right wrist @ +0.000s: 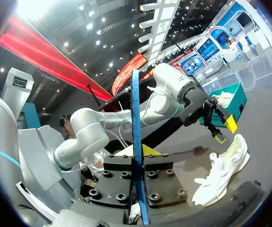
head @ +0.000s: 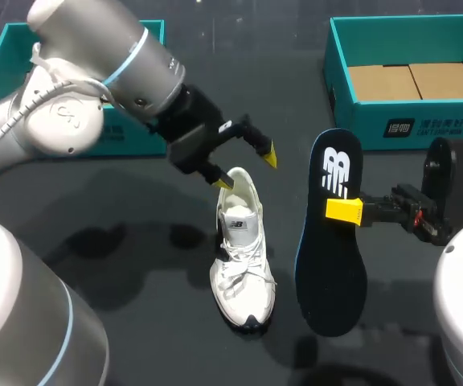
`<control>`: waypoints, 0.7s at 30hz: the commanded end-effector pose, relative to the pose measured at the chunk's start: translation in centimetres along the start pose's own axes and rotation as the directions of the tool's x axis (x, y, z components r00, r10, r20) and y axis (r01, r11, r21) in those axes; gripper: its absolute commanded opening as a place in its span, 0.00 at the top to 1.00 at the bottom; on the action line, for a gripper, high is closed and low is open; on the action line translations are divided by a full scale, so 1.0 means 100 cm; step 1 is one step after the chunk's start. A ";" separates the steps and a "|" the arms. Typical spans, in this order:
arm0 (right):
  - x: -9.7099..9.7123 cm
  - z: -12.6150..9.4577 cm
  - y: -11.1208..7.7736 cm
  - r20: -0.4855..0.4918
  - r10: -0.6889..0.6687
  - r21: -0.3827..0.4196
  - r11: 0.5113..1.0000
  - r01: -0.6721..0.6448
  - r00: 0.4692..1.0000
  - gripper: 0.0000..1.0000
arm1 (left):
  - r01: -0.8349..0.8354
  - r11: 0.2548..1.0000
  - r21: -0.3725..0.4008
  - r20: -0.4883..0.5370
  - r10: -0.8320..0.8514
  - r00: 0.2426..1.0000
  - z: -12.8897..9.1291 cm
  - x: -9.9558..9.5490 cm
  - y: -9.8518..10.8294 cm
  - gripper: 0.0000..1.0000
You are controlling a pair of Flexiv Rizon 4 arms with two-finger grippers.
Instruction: Take the shoe out of the shoebox, open the shoe tongue, remove and reinsert the insole, then place the shoe into the shoebox
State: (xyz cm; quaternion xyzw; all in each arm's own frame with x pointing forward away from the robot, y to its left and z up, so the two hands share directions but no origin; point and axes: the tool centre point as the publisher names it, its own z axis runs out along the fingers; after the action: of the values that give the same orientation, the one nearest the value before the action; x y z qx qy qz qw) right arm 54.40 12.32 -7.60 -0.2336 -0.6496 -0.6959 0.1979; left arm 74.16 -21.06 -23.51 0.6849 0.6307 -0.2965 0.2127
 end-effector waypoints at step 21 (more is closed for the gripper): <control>0.008 -0.001 -0.002 0.060 0.000 -0.003 1.000 0.000 0.998 1.00 | 0.003 0.999 -0.048 0.411 0.017 0.912 -0.016 -0.029 0.007 0.00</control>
State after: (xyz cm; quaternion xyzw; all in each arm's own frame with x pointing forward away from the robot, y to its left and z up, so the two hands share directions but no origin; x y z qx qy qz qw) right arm 54.40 12.32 -7.60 -0.2337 -0.6496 -0.6959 0.1978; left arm 75.29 -22.13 -20.42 0.6179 0.5735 -0.4191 0.3370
